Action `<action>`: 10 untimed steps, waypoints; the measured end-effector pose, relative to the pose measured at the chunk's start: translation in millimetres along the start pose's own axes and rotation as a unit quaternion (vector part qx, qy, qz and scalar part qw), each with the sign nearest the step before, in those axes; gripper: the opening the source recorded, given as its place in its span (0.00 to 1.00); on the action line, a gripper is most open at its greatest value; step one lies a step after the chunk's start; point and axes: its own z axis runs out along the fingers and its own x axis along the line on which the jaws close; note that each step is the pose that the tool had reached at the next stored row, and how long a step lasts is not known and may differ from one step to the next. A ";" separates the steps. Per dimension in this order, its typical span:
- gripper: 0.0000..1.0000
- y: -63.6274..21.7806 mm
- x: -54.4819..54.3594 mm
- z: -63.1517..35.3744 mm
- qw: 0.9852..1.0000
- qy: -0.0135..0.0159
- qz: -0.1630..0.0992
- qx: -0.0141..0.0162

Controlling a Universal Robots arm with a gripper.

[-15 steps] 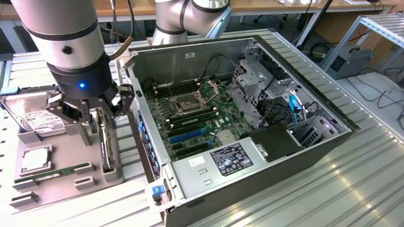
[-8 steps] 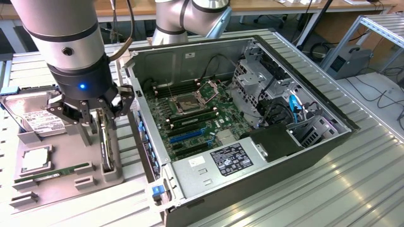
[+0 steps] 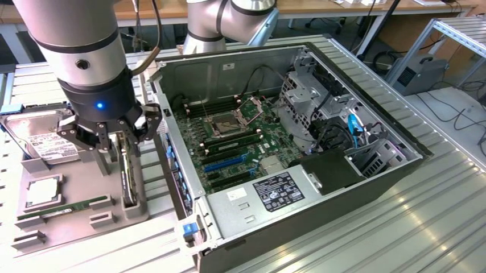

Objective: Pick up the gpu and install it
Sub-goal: 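Pick up the gpu and move the gpu toward the slot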

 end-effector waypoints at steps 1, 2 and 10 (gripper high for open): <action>0.42 0.0 0.0 0.2 1.000 0.000 0.000 0.000; 0.42 0.0 0.0 0.4 1.000 0.000 0.000 0.000; 0.42 -0.1 0.2 2.5 1.000 0.000 0.000 0.000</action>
